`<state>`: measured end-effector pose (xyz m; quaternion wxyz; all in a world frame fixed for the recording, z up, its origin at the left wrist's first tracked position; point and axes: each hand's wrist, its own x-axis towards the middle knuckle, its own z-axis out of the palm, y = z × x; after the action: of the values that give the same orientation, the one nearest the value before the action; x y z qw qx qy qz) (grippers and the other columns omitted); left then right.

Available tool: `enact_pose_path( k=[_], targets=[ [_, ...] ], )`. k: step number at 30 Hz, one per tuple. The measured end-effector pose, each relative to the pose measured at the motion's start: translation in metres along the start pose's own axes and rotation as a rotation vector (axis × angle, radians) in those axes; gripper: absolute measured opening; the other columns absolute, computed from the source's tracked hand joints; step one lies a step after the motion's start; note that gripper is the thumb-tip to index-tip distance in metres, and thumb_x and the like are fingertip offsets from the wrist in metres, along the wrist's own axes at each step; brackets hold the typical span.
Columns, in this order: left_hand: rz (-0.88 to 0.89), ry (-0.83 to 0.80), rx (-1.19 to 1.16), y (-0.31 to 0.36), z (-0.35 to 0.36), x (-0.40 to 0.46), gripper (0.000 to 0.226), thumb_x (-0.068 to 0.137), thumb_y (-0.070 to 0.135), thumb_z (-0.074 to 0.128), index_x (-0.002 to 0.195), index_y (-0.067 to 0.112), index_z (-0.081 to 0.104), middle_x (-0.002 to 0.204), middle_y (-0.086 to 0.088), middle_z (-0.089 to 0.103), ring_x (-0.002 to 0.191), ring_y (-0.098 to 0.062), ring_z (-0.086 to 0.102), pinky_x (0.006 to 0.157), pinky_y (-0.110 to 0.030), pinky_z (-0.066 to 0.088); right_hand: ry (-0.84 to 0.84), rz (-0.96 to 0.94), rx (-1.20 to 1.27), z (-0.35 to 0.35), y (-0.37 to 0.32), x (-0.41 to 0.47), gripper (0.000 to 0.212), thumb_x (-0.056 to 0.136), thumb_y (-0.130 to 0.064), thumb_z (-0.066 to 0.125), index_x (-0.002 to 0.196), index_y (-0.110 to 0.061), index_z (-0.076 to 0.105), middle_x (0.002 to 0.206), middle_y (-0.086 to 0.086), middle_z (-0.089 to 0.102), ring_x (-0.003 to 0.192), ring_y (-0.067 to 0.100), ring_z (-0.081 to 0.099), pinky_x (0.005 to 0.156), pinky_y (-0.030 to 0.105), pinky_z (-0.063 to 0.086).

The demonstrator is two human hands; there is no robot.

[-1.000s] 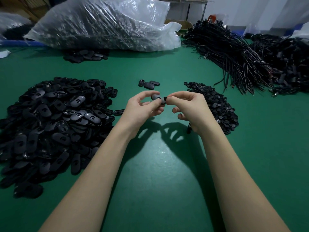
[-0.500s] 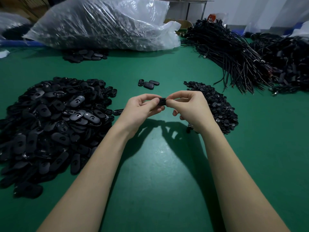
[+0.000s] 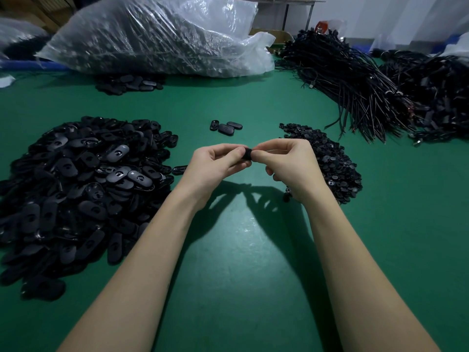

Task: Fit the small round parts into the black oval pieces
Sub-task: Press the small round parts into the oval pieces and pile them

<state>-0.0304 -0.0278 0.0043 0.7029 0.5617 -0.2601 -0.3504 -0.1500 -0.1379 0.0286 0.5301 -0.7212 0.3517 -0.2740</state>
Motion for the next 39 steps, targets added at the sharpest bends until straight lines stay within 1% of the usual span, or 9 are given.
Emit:
enact_pose_path(
  k=[6, 11, 13, 17, 21, 25, 29, 35, 39],
  targets=[
    [0.001, -0.017, 0.028, -0.001, -0.001, 0.000, 0.015, 0.097, 0.009, 0.064, 0.106, 0.002, 0.073, 0.101, -0.013, 0.077, 0.099, -0.023, 0.074, 0.087, -0.021, 0.057, 0.006, -0.015, -0.030, 0.000, 0.003, 0.000, 0.007, 0.082, -0.020, 0.083, 0.078, -0.020, 0.077, 0.063, -0.003, 0.073, 0.046, 0.008, 0.055, 0.046, 0.015, 0.039],
    [-0.001, -0.029, 0.003, 0.000, -0.003, 0.001, 0.015, 0.099, 0.008, 0.062, 0.106, 0.002, 0.073, 0.103, -0.013, 0.077, 0.100, -0.023, 0.074, 0.089, -0.022, 0.056, 0.057, -0.093, -0.046, 0.001, 0.006, 0.002, 0.011, 0.081, -0.028, 0.086, 0.089, -0.026, 0.078, 0.076, -0.006, 0.077, 0.050, 0.005, 0.062, 0.053, 0.016, 0.050],
    [-0.017, -0.047, -0.034, 0.002, -0.005, 0.001, 0.014, 0.099, 0.006, 0.060, 0.105, 0.002, 0.072, 0.102, -0.012, 0.077, 0.098, -0.021, 0.074, 0.087, -0.021, 0.056, 0.018, -0.081, -0.006, 0.000, 0.008, 0.001, 0.014, 0.082, -0.031, 0.087, 0.092, -0.025, 0.079, 0.081, -0.005, 0.078, 0.053, 0.005, 0.063, 0.051, 0.015, 0.048],
    [-0.017, -0.077, -0.049, 0.002, -0.007, 0.001, 0.011, 0.094, -0.002, 0.064, 0.102, 0.003, 0.070, 0.095, -0.009, 0.077, 0.093, -0.019, 0.075, 0.086, -0.021, 0.056, -0.063, -0.089, 0.051, 0.001, 0.011, -0.001, 0.012, 0.085, -0.027, 0.084, 0.090, -0.017, 0.079, 0.075, -0.003, 0.078, 0.047, 0.007, 0.055, 0.048, 0.011, 0.040],
    [0.025, -0.052, 0.134, 0.002, -0.015, 0.002, 0.008, 0.092, 0.006, 0.070, 0.098, 0.010, 0.072, 0.097, -0.009, 0.078, 0.093, -0.021, 0.075, 0.092, -0.026, 0.057, -0.128, -0.084, 0.062, -0.003, 0.007, -0.002, 0.010, 0.088, -0.020, 0.081, 0.093, -0.012, 0.079, 0.078, 0.006, 0.077, 0.048, 0.007, 0.052, 0.047, 0.015, 0.038],
    [0.033, -0.054, 0.205, 0.000, -0.016, 0.003, 0.007, 0.093, 0.007, 0.070, 0.094, 0.013, 0.073, 0.088, -0.001, 0.078, 0.084, -0.015, 0.075, 0.084, -0.022, 0.057, -0.089, -0.073, -0.044, -0.003, 0.003, -0.002, 0.008, 0.087, -0.019, 0.081, 0.092, -0.013, 0.079, 0.064, -0.009, 0.071, 0.046, 0.002, 0.054, 0.048, 0.011, 0.041],
    [0.058, -0.058, 0.315, 0.000, -0.017, 0.004, 0.007, 0.093, 0.011, 0.071, 0.095, 0.017, 0.073, 0.084, 0.003, 0.078, 0.082, -0.011, 0.075, 0.082, -0.021, 0.057, -0.082, -0.070, -0.100, -0.001, 0.001, -0.001, 0.008, 0.085, -0.022, 0.083, 0.088, -0.016, 0.078, 0.071, -0.006, 0.074, 0.047, 0.003, 0.055, 0.052, 0.014, 0.045],
    [0.069, -0.070, 0.360, 0.002, -0.018, 0.003, 0.006, 0.094, 0.011, 0.070, 0.098, 0.015, 0.073, 0.084, 0.004, 0.078, 0.081, -0.010, 0.074, 0.080, -0.020, 0.056, -0.104, -0.073, -0.108, -0.001, 0.002, -0.001, 0.007, 0.084, -0.021, 0.083, 0.083, -0.019, 0.077, 0.058, -0.013, 0.068, 0.046, 0.002, 0.054, 0.047, 0.011, 0.040],
    [0.067, -0.072, 0.363, 0.002, -0.017, 0.002, 0.007, 0.094, 0.010, 0.069, 0.100, 0.012, 0.072, 0.082, 0.004, 0.077, 0.079, -0.008, 0.074, 0.077, -0.018, 0.055, -0.106, -0.086, -0.115, -0.001, 0.003, -0.001, 0.006, 0.083, -0.021, 0.082, 0.081, -0.020, 0.077, 0.057, -0.013, 0.068, 0.046, 0.000, 0.054, 0.047, 0.010, 0.039]
  ],
)
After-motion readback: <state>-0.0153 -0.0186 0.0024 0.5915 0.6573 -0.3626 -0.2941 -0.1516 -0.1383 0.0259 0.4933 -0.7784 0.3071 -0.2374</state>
